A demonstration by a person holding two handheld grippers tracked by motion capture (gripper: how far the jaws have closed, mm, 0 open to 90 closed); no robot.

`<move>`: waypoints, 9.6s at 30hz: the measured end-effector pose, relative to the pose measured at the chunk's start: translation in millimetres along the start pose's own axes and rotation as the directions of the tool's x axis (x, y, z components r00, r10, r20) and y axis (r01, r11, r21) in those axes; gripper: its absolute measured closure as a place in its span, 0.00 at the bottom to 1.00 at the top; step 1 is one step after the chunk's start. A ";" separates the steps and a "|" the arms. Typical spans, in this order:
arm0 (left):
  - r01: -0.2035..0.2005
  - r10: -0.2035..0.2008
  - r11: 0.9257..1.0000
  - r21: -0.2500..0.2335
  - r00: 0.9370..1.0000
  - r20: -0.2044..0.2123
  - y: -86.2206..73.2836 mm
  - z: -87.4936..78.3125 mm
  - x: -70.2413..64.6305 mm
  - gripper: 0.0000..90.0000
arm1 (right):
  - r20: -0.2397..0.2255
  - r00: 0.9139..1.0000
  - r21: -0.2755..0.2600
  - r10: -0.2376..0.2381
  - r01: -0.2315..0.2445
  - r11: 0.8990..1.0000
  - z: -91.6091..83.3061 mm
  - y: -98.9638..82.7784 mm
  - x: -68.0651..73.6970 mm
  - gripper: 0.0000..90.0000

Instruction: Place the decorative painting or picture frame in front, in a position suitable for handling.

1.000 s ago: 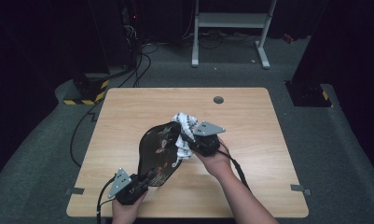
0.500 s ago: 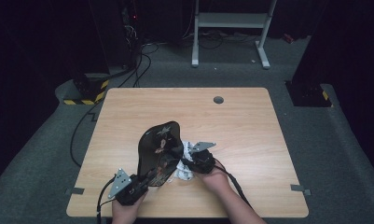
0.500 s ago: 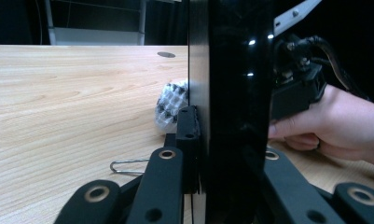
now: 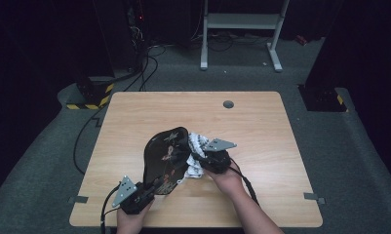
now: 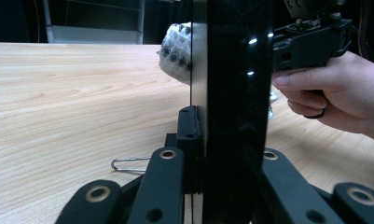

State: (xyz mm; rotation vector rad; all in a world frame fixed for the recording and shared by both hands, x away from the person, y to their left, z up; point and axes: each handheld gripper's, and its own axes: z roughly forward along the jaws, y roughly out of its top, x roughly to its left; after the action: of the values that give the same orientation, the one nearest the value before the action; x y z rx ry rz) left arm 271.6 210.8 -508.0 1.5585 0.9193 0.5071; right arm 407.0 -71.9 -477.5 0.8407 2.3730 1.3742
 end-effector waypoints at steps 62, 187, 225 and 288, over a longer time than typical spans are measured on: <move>-0.004 0.004 1.000 0.013 1.000 0.002 1.7 2.1 -0.8 0.88 | 0.136 0.990 0.056 0.023 -0.031 0.998 -47.4 -30.1 -6.6 0.82; -0.140 0.117 0.963 0.228 0.987 0.114 -5.4 12.6 -21.7 0.61 | 0.184 0.983 0.025 0.012 -0.017 1.000 -67.9 -44.9 6.1 0.48; -0.095 0.096 0.880 0.466 0.995 0.022 -13.9 39.7 5.4 0.85 | 0.214 0.976 0.017 0.043 -0.048 0.999 -77.8 -51.3 -2.2 0.48; -0.037 0.056 0.888 0.458 0.998 -0.029 -7.2 60.4 25.5 0.95 | 0.428 0.890 0.112 0.159 -0.227 0.967 -63.1 -68.2 -45.9 0.36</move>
State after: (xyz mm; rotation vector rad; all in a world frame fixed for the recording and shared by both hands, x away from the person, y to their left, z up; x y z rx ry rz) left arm 330.5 193.4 -531.9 2.0067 1.0894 0.3708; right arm 388.3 -169.8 -506.0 1.3021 2.1231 0.9497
